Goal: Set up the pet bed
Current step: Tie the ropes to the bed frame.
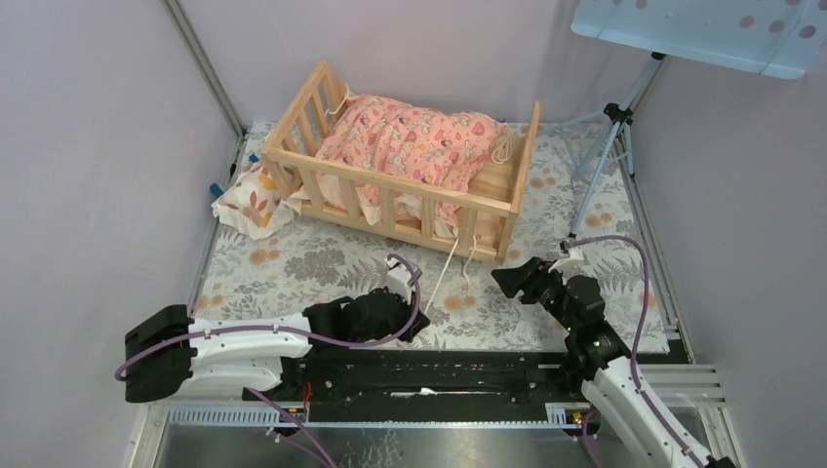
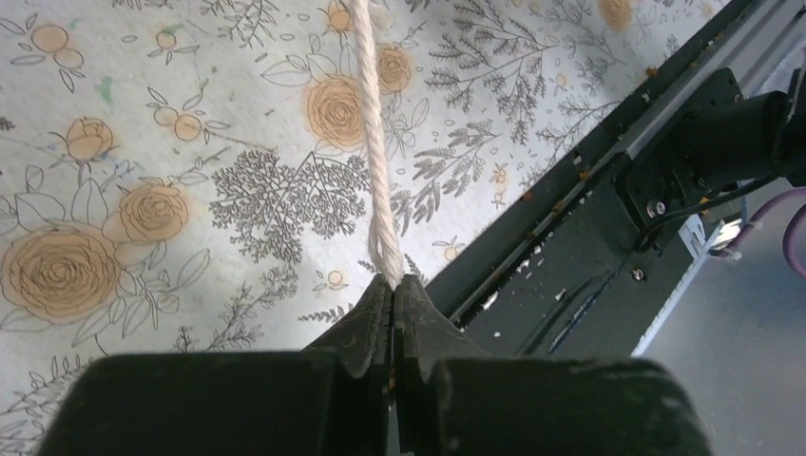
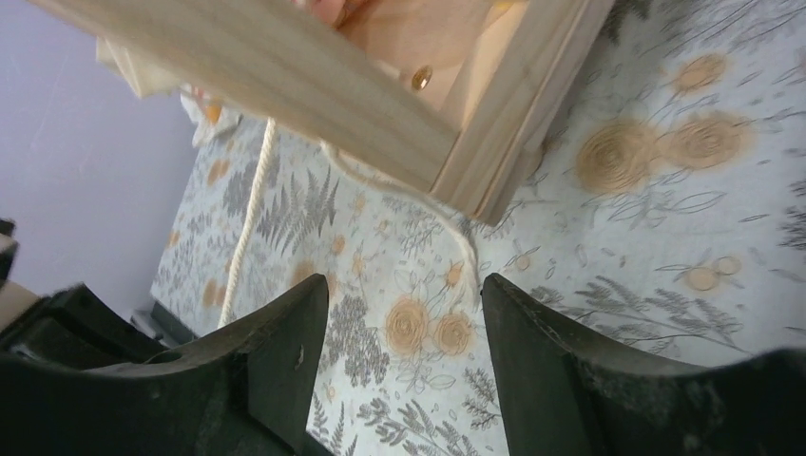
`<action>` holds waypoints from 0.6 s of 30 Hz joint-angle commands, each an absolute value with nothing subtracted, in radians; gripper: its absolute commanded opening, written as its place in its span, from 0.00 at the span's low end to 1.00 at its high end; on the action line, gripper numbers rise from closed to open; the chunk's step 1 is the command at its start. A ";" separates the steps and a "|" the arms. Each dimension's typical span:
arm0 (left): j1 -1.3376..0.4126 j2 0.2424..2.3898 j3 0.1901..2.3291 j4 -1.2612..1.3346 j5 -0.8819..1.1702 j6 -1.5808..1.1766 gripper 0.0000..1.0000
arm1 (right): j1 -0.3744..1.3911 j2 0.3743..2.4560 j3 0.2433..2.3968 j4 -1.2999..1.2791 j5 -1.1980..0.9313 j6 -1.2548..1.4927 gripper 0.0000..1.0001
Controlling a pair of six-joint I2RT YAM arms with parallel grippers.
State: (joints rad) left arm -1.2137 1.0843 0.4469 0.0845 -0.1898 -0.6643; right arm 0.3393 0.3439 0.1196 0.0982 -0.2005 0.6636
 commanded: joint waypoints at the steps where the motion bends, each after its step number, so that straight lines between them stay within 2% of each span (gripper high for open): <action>1: -1.239 1.018 0.437 0.038 -0.198 -0.698 0.00 | 0.461 0.449 0.086 0.302 -0.114 0.643 0.67; 9: -1.243 1.019 0.430 0.053 -0.225 -0.716 0.00 | 0.784 0.721 0.025 0.623 0.252 0.587 0.67; 18: -1.243 1.083 0.451 0.124 -0.259 -0.714 0.00 | 0.831 1.154 0.029 1.171 0.419 0.461 0.72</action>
State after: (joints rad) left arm -1.2388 1.0664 0.4316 0.0502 -0.2264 -0.7090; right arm 0.8169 1.0397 0.0242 0.8234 0.2726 0.5579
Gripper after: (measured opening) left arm 0.011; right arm 0.711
